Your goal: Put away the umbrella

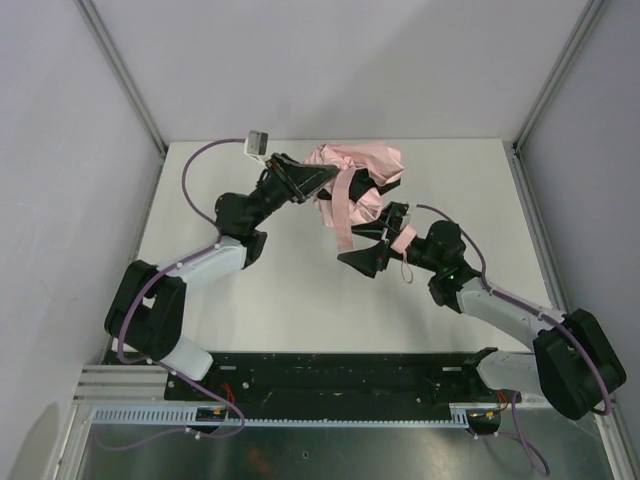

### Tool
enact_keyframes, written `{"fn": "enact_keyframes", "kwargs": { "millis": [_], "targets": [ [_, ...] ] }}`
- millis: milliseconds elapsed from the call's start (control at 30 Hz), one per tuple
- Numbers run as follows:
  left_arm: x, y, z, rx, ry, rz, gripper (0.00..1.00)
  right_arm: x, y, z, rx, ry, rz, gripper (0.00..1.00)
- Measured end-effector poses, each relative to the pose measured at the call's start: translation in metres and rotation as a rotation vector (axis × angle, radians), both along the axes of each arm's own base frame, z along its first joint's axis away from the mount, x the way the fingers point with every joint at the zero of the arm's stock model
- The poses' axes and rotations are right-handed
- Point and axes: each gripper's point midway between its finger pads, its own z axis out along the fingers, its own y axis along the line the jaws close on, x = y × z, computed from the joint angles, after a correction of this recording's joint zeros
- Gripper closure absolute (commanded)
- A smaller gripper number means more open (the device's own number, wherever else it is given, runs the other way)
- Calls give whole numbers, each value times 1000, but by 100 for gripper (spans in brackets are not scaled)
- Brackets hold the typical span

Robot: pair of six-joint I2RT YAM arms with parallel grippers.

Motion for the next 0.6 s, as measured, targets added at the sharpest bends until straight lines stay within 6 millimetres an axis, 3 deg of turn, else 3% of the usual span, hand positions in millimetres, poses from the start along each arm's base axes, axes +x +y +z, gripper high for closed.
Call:
{"fn": "enact_keyframes", "kwargs": {
  "millis": [167,367,500,600],
  "targets": [
    [2,0,-1,4,-2,-1,100,3,-5,0,-5,14,-12,24],
    [0,-3,-2,7,-1,-11,100,3,2,0,28,41,10,30],
    [-4,-7,-2,7,0,-25,100,6,10,-1,61,63,22,45],
    [-8,-10,-2,7,0,-37,100,7,11,3,86,65,22,75]
  ]
}}
